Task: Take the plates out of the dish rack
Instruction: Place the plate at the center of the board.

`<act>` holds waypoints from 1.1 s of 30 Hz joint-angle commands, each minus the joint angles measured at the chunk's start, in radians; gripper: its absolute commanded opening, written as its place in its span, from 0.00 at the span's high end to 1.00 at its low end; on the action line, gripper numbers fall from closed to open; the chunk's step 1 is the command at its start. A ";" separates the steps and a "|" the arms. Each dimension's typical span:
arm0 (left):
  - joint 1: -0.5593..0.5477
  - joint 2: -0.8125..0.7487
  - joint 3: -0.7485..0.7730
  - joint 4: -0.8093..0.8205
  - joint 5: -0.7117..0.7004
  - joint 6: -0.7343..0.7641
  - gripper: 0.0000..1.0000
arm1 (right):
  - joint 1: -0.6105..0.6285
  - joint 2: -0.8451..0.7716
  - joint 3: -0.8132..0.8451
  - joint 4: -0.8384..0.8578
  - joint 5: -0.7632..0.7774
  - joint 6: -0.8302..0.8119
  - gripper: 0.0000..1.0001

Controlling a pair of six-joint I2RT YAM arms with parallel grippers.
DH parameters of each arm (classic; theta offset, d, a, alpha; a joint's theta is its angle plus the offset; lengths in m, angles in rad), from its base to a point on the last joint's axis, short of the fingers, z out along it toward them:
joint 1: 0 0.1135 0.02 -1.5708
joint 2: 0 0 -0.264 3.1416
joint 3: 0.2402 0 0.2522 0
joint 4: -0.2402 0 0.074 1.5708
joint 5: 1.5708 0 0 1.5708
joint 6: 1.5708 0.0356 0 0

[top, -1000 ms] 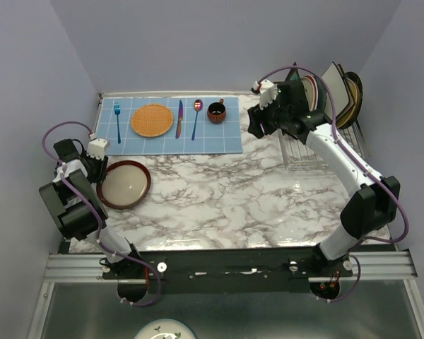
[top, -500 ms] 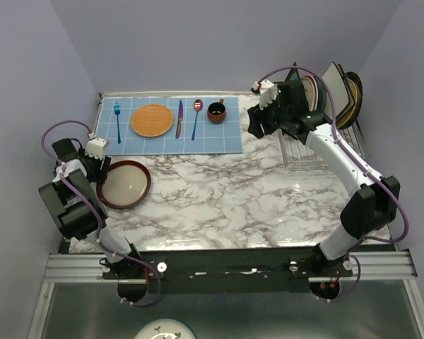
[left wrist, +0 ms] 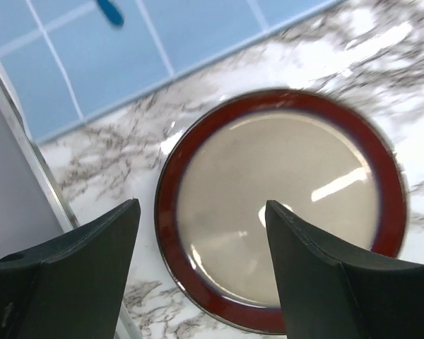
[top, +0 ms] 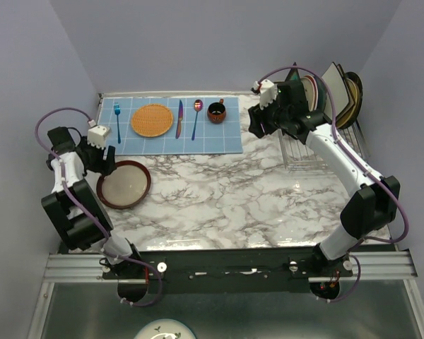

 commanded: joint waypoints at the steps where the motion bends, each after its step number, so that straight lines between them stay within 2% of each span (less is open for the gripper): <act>1: -0.094 -0.112 0.060 -0.125 0.149 -0.019 0.20 | 0.005 0.001 -0.010 0.039 0.141 0.023 0.40; 6: -0.251 -0.162 0.062 -0.083 0.147 -0.166 0.18 | 0.005 0.032 0.033 0.069 0.400 0.032 0.38; 7: -0.275 -0.165 0.062 -0.066 0.155 -0.201 0.16 | 0.000 0.056 0.048 0.069 0.477 0.029 0.33; 9: -0.335 -0.172 0.059 0.003 0.153 -0.261 0.11 | -0.001 0.075 0.074 0.065 0.526 0.016 0.34; 12: -0.390 -0.183 0.054 0.094 0.133 -0.359 0.12 | -0.016 0.101 0.120 0.074 0.579 -0.015 0.36; 17: -0.418 -0.165 0.081 0.155 0.110 -0.480 0.10 | -0.070 0.136 0.227 0.051 0.632 -0.020 0.39; 21: -0.429 -0.169 0.069 0.207 0.103 -0.514 0.07 | -0.107 0.173 0.313 0.053 0.698 -0.066 0.39; 27: -0.452 -0.142 0.071 0.223 0.081 -0.507 0.06 | -0.141 0.318 0.531 -0.058 0.763 -0.142 0.40; 33: -0.452 -0.131 0.063 0.247 0.067 -0.491 0.06 | -0.173 0.412 0.605 -0.078 0.755 -0.170 0.44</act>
